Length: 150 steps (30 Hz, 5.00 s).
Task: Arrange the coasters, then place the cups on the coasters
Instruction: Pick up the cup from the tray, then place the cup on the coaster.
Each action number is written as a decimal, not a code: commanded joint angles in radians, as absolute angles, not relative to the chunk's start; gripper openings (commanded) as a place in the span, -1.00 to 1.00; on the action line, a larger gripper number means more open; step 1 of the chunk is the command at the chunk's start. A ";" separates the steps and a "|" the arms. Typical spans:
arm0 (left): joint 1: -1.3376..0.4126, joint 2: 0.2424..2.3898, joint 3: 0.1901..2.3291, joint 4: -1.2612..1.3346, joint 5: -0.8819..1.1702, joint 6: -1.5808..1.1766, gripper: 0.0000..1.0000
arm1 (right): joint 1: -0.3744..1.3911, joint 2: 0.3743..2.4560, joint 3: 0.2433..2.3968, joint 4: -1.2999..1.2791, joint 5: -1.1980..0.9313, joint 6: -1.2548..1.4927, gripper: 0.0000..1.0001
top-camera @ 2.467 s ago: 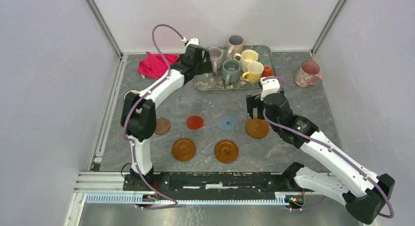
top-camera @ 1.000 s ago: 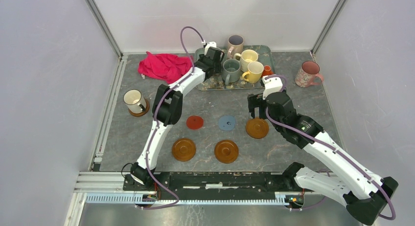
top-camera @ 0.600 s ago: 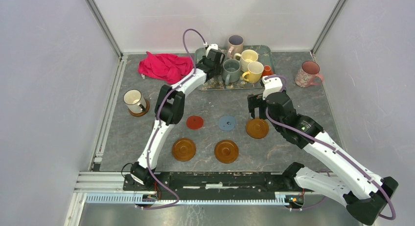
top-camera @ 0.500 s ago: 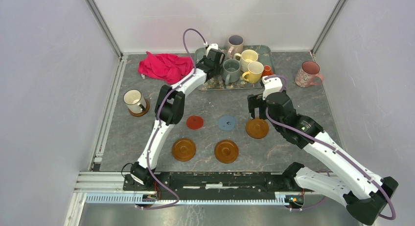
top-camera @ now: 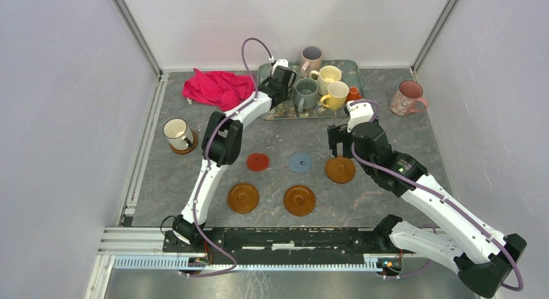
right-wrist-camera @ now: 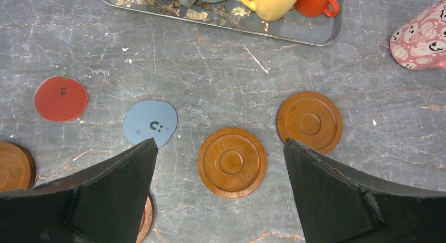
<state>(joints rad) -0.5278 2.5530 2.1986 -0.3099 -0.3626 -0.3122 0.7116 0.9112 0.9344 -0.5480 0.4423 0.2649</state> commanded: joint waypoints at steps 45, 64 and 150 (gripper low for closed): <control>-0.575 1.431 1.029 -0.027 -0.631 -0.458 -0.96 | 0.714 0.989 0.796 -0.318 0.343 0.230 0.96; -0.575 0.950 0.659 -0.324 -0.742 -0.662 -0.96 | 0.714 1.069 0.790 -0.265 0.302 0.226 0.96; -0.576 0.906 0.494 -0.471 -0.708 -0.882 -0.32 | 0.713 1.050 0.731 -0.229 0.262 0.223 0.96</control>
<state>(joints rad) -0.5720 0.8867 0.4477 -0.4801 -0.6796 -0.8326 0.7116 1.0721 0.7372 -0.2703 0.2691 0.2344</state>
